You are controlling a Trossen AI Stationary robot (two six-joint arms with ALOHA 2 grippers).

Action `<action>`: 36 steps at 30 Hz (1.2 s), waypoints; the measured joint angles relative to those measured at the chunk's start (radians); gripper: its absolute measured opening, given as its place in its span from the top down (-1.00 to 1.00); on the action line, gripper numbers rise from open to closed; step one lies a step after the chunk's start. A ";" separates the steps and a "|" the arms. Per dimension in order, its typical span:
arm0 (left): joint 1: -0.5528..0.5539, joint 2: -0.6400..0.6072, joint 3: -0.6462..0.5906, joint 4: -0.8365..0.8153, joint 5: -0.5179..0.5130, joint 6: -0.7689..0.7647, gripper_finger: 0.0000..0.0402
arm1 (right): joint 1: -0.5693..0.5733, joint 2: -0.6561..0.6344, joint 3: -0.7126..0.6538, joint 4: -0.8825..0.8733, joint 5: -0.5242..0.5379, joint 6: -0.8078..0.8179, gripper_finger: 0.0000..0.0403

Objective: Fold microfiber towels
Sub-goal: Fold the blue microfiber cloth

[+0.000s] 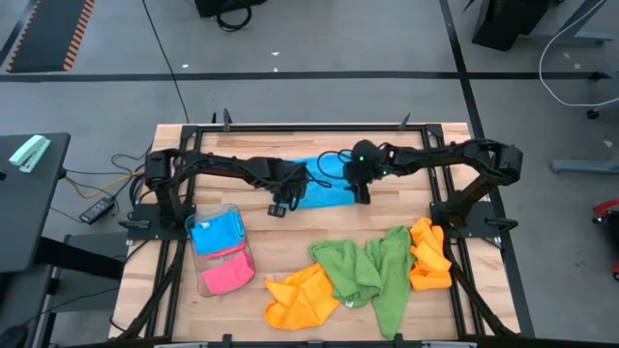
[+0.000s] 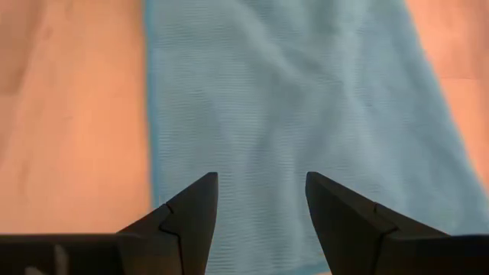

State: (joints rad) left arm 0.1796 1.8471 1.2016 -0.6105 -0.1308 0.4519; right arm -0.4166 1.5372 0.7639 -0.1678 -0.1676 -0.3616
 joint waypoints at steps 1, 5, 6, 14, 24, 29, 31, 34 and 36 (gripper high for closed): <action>-0.003 -0.002 0.001 -0.034 0.000 0.001 0.53 | 0.012 0.000 0.000 -0.003 -0.004 0.003 -0.03; -0.018 -0.003 0.000 -0.137 -0.002 0.075 0.53 | 0.049 0.000 -0.001 -0.013 -0.002 0.006 -0.03; -0.023 -0.003 0.001 -0.148 -0.002 0.087 0.53 | 0.053 0.000 -0.001 -0.013 -0.002 0.009 -0.03; -0.073 -0.003 0.001 -0.203 -0.003 0.110 0.29 | 0.053 0.000 -0.001 -0.017 0.004 0.046 -0.03; -0.103 0.036 -0.001 -0.150 -0.006 0.078 0.01 | 0.054 0.000 -0.001 -0.025 0.003 0.061 -0.03; -0.118 0.074 0.001 -0.148 -0.035 0.079 0.17 | 0.056 0.000 -0.001 -0.026 0.003 0.068 -0.03; -0.128 0.084 0.003 -0.148 -0.064 0.078 0.28 | 0.055 0.000 -0.001 -0.026 0.003 0.074 -0.03; -0.143 0.086 0.001 -0.149 -0.103 0.057 0.52 | 0.056 0.000 -0.001 -0.026 0.002 0.075 -0.03; -0.149 0.087 0.000 -0.138 -0.116 0.036 0.73 | 0.056 0.000 -0.001 -0.026 0.002 0.075 -0.03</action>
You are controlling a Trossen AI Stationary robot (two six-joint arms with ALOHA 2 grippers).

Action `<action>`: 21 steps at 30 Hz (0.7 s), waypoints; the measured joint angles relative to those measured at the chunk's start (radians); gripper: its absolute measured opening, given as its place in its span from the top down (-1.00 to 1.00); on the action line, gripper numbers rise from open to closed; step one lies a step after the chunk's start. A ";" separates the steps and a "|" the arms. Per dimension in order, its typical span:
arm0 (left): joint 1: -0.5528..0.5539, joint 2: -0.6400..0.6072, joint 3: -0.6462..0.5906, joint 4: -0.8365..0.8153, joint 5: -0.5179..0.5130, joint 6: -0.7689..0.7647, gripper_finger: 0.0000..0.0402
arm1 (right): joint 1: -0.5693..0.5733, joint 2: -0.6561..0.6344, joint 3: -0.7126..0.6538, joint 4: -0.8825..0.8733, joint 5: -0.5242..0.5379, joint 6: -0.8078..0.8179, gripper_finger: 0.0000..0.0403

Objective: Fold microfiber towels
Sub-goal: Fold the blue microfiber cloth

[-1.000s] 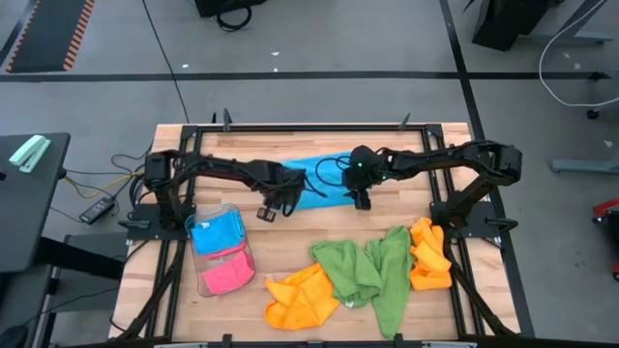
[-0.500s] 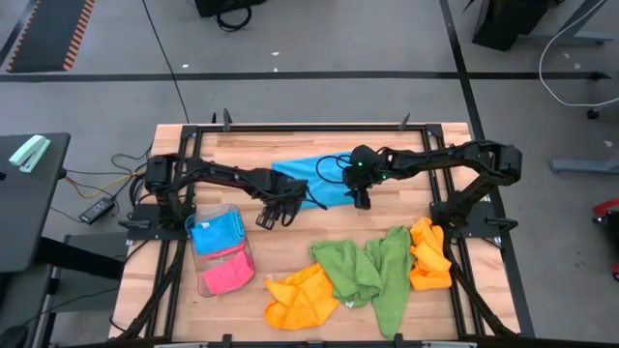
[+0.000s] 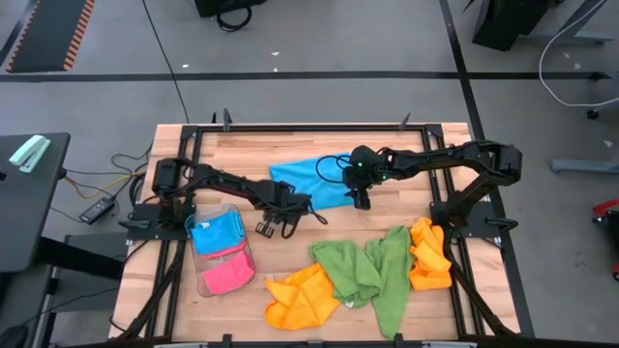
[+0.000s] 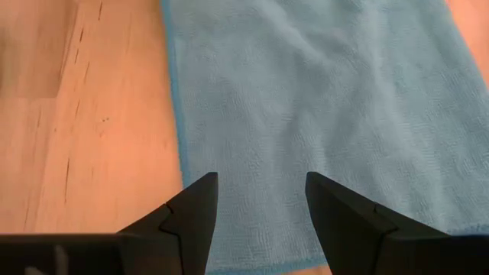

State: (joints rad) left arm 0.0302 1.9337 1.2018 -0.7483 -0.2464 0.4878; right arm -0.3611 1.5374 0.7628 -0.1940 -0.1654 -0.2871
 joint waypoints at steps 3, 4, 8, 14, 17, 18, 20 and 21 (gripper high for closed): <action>-0.008 0.002 -0.001 0.048 -0.025 -0.031 0.94 | 0.000 0.000 0.000 0.000 0.000 0.001 -0.03; -0.009 0.003 -0.001 0.065 -0.028 -0.040 0.94 | 0.000 0.000 0.000 0.000 0.000 0.004 -0.03; -0.021 0.004 0.002 0.110 0.003 -0.096 0.96 | 0.004 -0.005 0.000 -0.029 0.000 0.008 -0.03; -0.059 0.007 0.013 0.268 0.176 -0.191 0.93 | 0.006 -0.068 -0.001 -0.115 0.000 0.035 -0.03; -0.089 0.008 0.012 0.379 0.217 -0.208 0.95 | 0.015 -0.123 -0.001 -0.145 -0.001 0.062 -0.03; -0.099 0.008 0.013 0.417 0.215 -0.210 0.96 | 0.020 -0.146 -0.001 -0.154 0.000 0.073 -0.03; -0.109 0.008 0.013 0.489 0.213 -0.215 0.97 | 0.033 -0.188 -0.001 -0.166 0.000 0.094 -0.03; -0.113 0.008 0.013 0.526 0.211 -0.216 0.97 | 0.040 -0.210 -0.001 -0.166 0.000 0.105 -0.03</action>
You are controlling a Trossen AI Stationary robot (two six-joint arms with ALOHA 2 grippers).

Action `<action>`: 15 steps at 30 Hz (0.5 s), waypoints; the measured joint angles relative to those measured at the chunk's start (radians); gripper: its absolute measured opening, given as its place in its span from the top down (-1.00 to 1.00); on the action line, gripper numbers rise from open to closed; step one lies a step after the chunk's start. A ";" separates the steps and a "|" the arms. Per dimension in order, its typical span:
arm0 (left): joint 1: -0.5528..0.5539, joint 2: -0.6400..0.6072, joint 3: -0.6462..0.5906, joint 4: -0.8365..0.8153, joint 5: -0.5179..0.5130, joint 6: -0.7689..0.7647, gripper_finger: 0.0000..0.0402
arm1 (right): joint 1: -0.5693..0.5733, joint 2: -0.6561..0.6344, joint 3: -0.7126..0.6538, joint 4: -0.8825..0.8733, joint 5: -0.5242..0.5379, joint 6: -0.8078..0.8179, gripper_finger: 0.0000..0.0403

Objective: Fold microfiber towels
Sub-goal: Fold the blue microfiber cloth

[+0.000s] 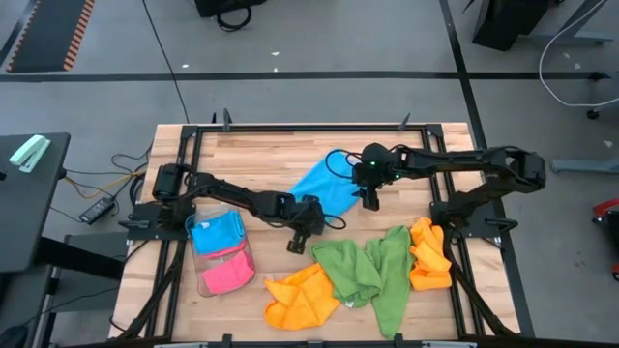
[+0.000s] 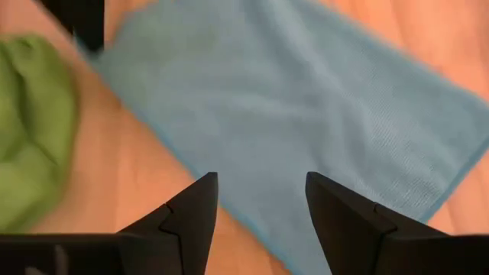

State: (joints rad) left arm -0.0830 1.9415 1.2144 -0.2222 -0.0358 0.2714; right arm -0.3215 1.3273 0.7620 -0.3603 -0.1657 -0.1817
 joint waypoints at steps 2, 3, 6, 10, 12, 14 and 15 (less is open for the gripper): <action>-0.002 0.000 0.001 0.041 -0.016 -0.001 0.95 | 0.025 -0.037 0.000 0.001 0.000 0.028 -0.03; -0.002 0.000 0.001 0.041 -0.022 -0.003 0.93 | 0.041 -0.049 0.000 0.000 0.000 0.039 -0.03; 0.004 0.000 0.000 0.038 -0.039 -0.035 0.92 | 0.115 -0.061 0.000 0.005 0.002 0.040 -0.03; 0.008 0.000 0.000 0.038 -0.043 -0.059 0.97 | 0.261 -0.010 0.000 0.090 0.111 0.029 -0.03; 0.005 -0.001 0.000 0.037 -0.042 -0.075 0.96 | 0.335 0.029 0.000 0.164 0.189 0.011 -0.03; 0.004 -0.001 0.000 0.036 -0.042 -0.087 0.92 | 0.398 0.070 0.000 0.233 0.254 -0.003 -0.03; 0.004 -0.001 0.000 0.036 -0.040 -0.096 0.90 | 0.423 0.089 0.000 0.265 0.285 -0.006 -0.03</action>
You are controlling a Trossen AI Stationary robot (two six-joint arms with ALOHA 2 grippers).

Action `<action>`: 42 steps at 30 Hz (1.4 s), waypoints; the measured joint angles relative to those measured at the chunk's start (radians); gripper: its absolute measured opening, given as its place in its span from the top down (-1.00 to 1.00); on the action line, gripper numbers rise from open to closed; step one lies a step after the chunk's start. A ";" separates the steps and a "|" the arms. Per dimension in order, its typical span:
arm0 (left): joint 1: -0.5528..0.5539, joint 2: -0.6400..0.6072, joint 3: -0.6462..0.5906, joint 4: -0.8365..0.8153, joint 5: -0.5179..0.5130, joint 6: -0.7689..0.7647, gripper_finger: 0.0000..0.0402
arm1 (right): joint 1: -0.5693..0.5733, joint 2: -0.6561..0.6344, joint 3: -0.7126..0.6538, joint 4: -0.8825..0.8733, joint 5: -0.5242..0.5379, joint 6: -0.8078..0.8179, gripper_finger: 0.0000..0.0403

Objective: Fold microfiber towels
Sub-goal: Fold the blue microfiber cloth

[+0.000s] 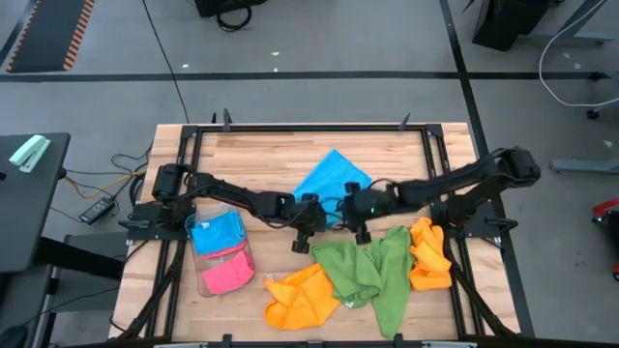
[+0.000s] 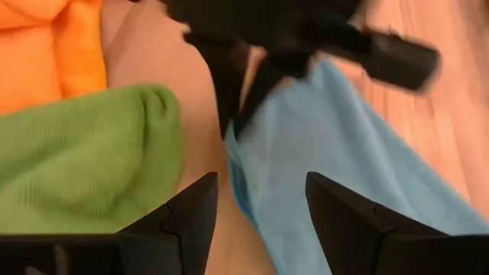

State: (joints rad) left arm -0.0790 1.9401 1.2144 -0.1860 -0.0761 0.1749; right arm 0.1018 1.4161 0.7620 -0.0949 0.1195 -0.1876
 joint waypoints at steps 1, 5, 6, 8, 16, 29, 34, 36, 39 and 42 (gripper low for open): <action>0.000 -0.001 0.000 0.000 0.000 -0.006 0.89 | 0.021 0.019 0.000 0.030 0.026 0.000 -0.03; 0.001 -0.001 0.000 -0.003 -0.001 -0.008 0.93 | 0.079 0.093 0.000 0.123 0.085 0.021 -0.03; 0.001 -0.001 0.000 -0.003 -0.001 -0.008 0.95 | 0.092 0.114 0.000 0.136 0.091 0.030 -0.03; -0.004 -0.001 0.000 -0.004 -0.001 -0.008 0.96 | 0.111 0.162 0.000 0.157 0.109 0.050 -0.01; -0.010 -0.001 -0.001 -0.004 -0.001 -0.008 0.86 | 0.175 0.301 0.001 0.257 0.324 -0.011 0.11; -0.009 -0.001 -0.001 -0.004 0.001 -0.007 0.83 | 0.191 0.308 0.001 0.269 0.350 -0.077 0.18; -0.027 -0.001 -0.001 -0.002 0.068 0.030 0.72 | 0.191 0.298 0.001 0.252 0.263 -0.063 0.20; -0.035 -0.002 -0.001 0.000 0.071 0.043 0.65 | 0.192 0.285 0.001 0.242 0.226 -0.064 0.20; -0.038 -0.019 -0.001 -0.027 0.074 0.056 0.48 | 0.192 0.259 0.001 0.217 0.219 -0.062 0.20; -0.018 -0.036 0.002 -0.082 0.054 0.130 0.33 | 0.186 0.224 0.001 0.179 0.245 -0.060 0.20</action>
State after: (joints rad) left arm -0.0965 1.9042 1.2163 -0.2676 -0.0225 0.3052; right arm 0.2874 1.6398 0.7631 0.0840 0.3647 -0.2477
